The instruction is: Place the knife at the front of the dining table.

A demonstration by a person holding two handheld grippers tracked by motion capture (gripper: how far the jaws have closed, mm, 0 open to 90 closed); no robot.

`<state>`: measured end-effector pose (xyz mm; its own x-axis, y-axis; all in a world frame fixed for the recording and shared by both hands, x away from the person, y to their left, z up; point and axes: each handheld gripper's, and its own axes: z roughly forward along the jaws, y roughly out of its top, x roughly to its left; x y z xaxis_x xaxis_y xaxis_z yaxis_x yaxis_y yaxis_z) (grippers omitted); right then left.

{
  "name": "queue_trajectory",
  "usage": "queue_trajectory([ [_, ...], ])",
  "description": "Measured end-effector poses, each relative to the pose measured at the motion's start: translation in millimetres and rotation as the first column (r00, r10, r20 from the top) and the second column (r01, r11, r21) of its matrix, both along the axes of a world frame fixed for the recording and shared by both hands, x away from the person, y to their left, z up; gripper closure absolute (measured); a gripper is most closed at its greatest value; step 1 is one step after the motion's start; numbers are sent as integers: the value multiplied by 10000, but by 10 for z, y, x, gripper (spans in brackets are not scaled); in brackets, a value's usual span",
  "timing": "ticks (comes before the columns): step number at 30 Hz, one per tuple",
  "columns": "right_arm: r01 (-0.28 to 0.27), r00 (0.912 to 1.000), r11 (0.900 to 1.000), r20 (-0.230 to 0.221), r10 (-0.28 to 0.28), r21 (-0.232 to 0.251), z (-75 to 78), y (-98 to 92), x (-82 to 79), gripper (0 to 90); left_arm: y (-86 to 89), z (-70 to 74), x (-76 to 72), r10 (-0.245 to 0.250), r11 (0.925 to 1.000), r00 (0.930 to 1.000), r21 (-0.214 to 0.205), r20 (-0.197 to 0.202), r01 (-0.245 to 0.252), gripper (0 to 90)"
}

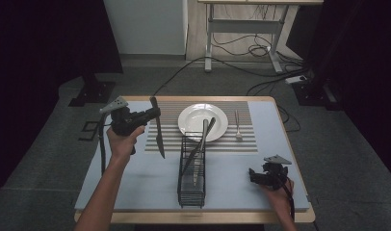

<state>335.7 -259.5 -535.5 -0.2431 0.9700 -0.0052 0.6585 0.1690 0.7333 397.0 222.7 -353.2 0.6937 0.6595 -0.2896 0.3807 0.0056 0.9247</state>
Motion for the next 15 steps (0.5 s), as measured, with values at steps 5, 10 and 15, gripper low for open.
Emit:
queue_trajectory([
  [5,5,10000,10000,33,-5,-5,-2,0,1,83,78,-159,108,398,9991,9984,131,-408,-393,841],
  [10,3,10000,10000,23,-3,1,-2,-1,2,83,131,-250,225,741,9972,9956,163,-576,-733,841],
  [15,-15,10000,10000,41,15,-16,-3,-3,2,83,117,-322,368,998,9948,9927,285,-681,-981,841],
])
